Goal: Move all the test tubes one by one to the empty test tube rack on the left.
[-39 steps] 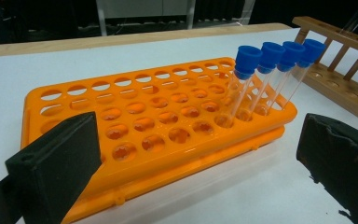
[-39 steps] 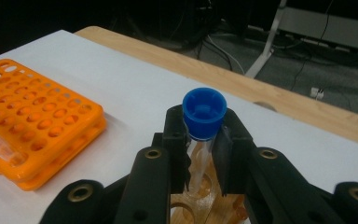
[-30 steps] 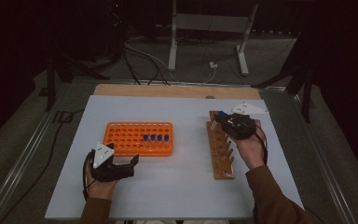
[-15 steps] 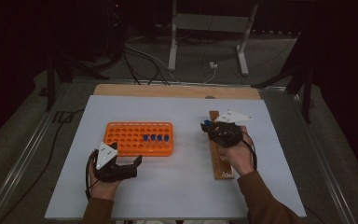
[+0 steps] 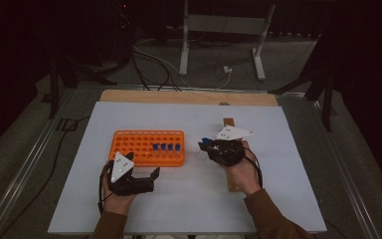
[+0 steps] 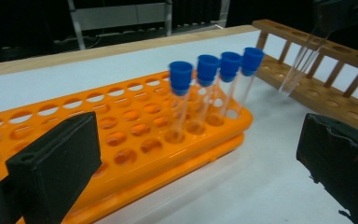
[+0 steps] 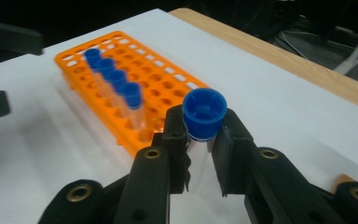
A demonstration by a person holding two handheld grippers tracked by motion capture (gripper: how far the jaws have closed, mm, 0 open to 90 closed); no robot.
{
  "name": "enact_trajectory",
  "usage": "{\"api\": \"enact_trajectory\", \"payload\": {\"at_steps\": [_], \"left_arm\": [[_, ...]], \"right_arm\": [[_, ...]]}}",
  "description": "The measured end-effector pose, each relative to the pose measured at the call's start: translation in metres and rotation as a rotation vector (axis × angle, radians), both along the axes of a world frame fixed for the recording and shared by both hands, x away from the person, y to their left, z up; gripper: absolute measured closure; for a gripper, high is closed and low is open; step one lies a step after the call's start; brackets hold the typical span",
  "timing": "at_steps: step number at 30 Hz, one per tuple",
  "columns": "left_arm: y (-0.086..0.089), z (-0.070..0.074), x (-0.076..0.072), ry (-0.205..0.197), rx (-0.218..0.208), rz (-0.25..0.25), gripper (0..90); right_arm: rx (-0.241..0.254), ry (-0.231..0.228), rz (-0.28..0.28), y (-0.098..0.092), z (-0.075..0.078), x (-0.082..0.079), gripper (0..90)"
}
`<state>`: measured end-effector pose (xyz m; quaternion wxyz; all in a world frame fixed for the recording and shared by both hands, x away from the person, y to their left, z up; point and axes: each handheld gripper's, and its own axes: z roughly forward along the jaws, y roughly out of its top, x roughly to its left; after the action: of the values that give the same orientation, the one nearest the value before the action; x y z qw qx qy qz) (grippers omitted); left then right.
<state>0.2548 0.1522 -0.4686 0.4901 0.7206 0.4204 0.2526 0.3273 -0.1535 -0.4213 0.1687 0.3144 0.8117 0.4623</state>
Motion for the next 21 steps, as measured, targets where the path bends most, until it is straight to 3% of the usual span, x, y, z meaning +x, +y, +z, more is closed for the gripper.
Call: {"api": "enact_trajectory", "payload": {"at_steps": [13, 21], "left_arm": [[-0.023, 0.0, -0.004, -0.017, 0.014, -0.072, 8.0], [-0.029, -0.001, -0.007, -0.035, 0.024, -0.102, 26.3]], "right_arm": [[0.0, 0.016, 0.111, 0.036, -0.003, -0.02, 75.7], [0.0, 0.022, 0.169, 0.062, -0.006, -0.029, 75.6]]}}
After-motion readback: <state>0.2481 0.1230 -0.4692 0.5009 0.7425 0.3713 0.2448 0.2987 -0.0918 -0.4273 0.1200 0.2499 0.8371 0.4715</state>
